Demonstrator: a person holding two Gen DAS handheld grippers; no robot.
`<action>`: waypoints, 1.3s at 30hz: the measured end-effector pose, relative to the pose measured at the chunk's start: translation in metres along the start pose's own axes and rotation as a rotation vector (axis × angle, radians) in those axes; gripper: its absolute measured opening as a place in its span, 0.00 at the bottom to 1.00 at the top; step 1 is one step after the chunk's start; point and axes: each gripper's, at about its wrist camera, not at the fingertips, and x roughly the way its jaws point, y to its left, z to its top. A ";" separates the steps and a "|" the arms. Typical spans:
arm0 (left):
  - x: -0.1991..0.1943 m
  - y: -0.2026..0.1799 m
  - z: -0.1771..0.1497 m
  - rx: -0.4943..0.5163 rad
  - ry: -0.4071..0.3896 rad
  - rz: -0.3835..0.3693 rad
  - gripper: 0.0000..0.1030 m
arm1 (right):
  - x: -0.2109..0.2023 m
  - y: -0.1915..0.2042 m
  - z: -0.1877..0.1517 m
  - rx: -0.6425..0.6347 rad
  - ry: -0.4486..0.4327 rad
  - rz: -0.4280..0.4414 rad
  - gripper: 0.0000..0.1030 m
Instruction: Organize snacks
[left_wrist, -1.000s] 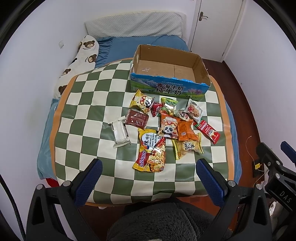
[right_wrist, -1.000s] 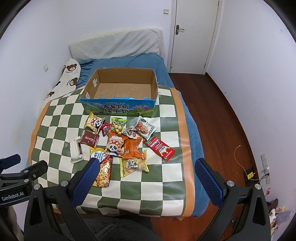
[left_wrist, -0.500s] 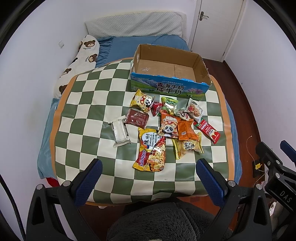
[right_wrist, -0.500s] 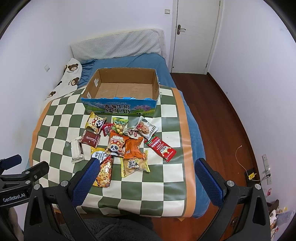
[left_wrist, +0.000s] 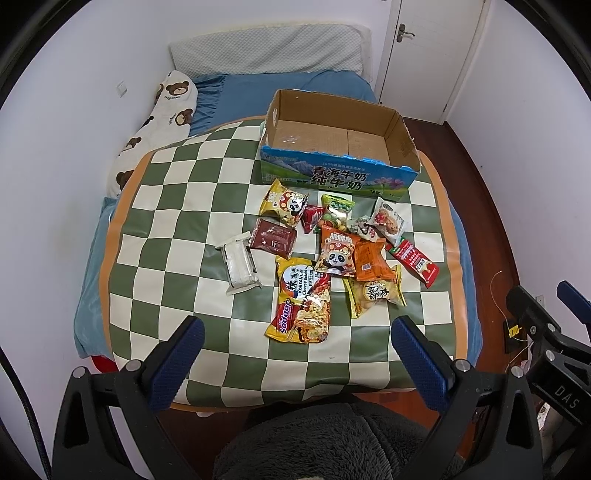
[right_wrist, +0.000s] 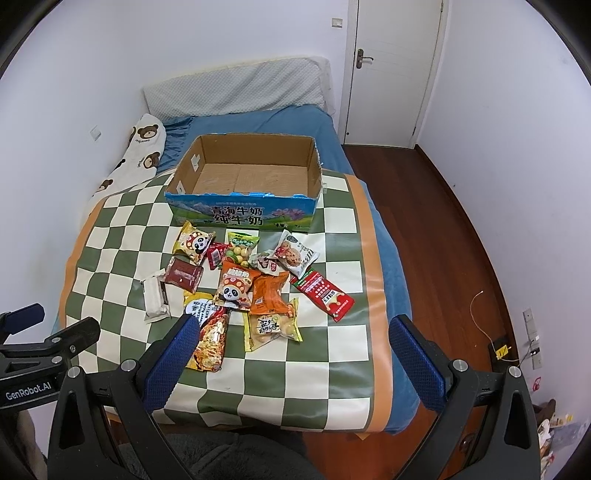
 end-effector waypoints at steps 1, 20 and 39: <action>0.000 0.001 0.000 0.002 0.000 0.000 1.00 | 0.000 0.000 0.000 0.000 0.000 -0.001 1.00; 0.027 0.022 0.017 -0.033 0.002 0.042 1.00 | 0.029 -0.005 0.003 0.028 0.048 0.010 1.00; 0.328 -0.010 0.007 0.068 0.529 -0.003 1.00 | 0.299 0.014 -0.009 0.033 0.428 0.065 0.99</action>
